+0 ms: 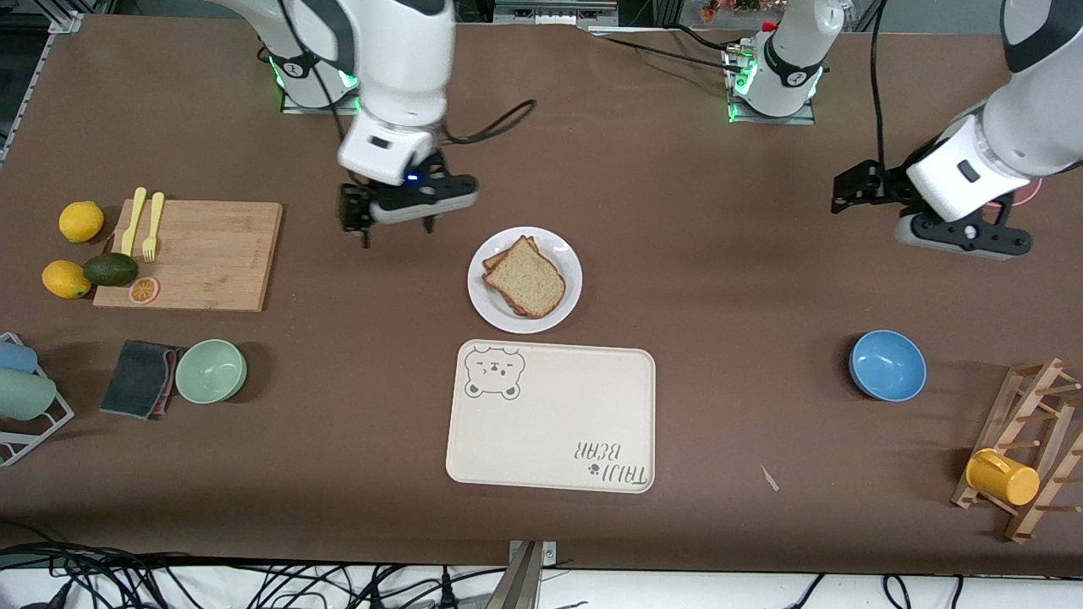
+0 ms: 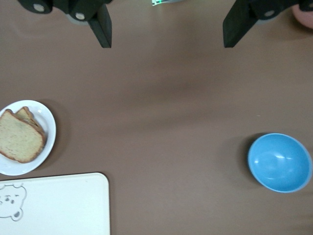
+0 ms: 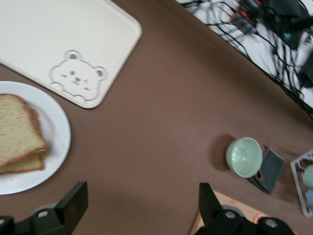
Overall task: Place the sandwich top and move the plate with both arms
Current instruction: 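Raise the right gripper away while the left gripper reaches toward the plate, then move the left gripper to the plate rim and grasp it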
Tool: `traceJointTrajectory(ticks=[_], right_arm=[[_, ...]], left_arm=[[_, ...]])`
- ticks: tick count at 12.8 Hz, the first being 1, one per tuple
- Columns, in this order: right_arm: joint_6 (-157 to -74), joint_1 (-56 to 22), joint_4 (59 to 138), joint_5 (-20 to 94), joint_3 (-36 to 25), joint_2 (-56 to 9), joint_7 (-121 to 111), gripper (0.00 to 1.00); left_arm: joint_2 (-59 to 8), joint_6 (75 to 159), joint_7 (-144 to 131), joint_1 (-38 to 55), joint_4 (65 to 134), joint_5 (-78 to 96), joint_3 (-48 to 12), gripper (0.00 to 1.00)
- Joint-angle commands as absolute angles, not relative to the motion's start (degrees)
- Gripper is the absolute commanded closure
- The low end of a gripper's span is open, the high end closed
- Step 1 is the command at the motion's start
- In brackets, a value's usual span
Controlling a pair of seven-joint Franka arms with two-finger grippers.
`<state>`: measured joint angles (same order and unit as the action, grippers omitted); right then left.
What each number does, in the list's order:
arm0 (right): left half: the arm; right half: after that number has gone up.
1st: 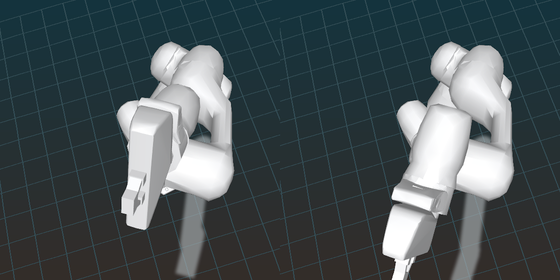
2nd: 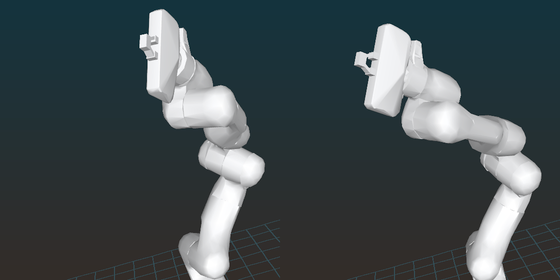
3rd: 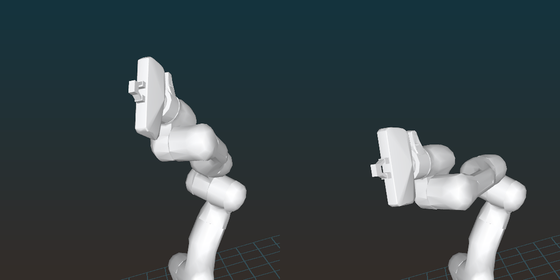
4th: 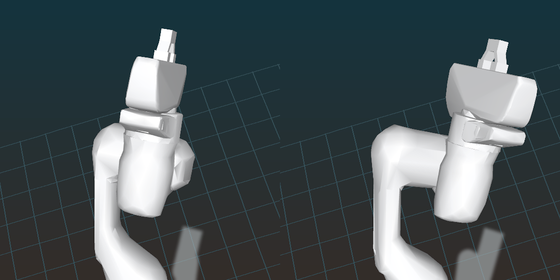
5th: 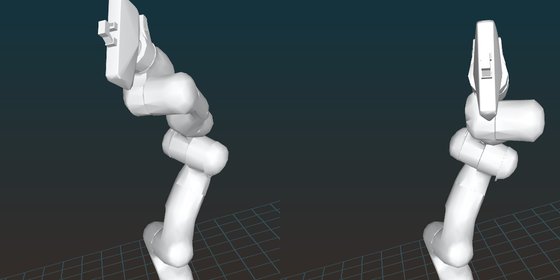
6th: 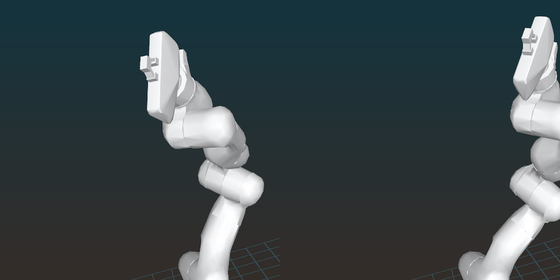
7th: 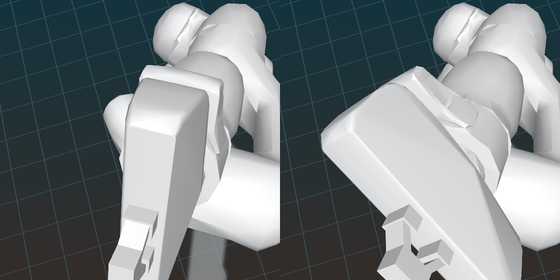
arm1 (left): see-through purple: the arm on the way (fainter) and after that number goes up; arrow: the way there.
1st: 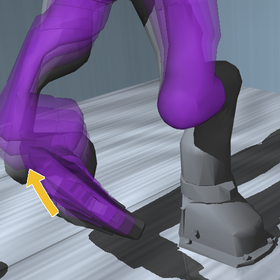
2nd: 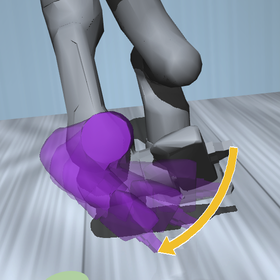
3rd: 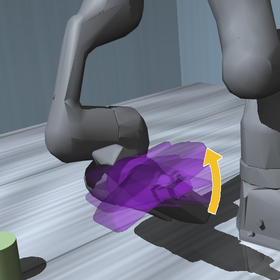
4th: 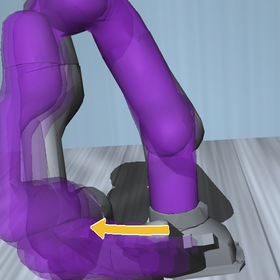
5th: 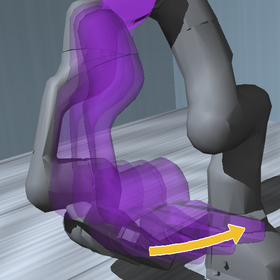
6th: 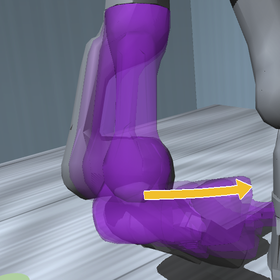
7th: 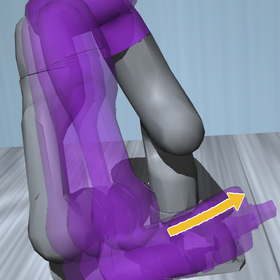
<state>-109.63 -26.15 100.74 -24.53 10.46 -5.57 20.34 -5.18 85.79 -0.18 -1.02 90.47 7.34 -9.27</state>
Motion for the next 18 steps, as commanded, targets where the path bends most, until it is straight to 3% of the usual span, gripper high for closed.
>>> traceJointTrajectory(ticks=[1, 3, 5, 8, 11, 14, 18], right_arm=[[-107.95, -19.45, 104.77, -11.77, 8.37, 1.48, 20.48, 0.0], [-105.92, -19.07, 104.15, -5.81, 0.65, 2.55, 18.47, 0.0], [-98.83, -18.2, 100.66, -5.45, -3.76, 2.72, 17.84, 0.0], [-95.19, -5.48, 96.16, 1.4, -1.86, 2.81, 17.4, 0.01], [-90.64, -4.05, 90.29, 1.93, -1.58, 1.24, 17.66, 0.0], [-89.56, -3.6, 89.82, 4.92, -1.23, -0.43, 17.66, 0.0], [-90.35, -5.09, 89.91, 4.22, -1.05, -0.79, 17.93, 0.0]], left_arm=[[-8.07, 85.17, 0.0, -1.14, 90.09, 12.81, -10.1, 0.0], [-9.66, 85.69, 0.0, -1.49, 92.71, 20.0, -10.11, 0.0], [-12.03, 87.52, 0.44, -2.02, 95.09, 25.11, -10.11, 0.0], [-15.19, 94.11, 10.23, -4.55, 104.11, 41.67, -10.02, 0.0], [-16.69, 100.53, 19.05, -5.19, 111.25, 47.36, -10.11, 0.0], [-19.85, 105.8, 32.91, -4.14, 118.54, 60.35, -10.11, 0.0], [-23.63, 121.35, 36.73, 0.69, 122.17, 70.71, -14.84, 0.05]])
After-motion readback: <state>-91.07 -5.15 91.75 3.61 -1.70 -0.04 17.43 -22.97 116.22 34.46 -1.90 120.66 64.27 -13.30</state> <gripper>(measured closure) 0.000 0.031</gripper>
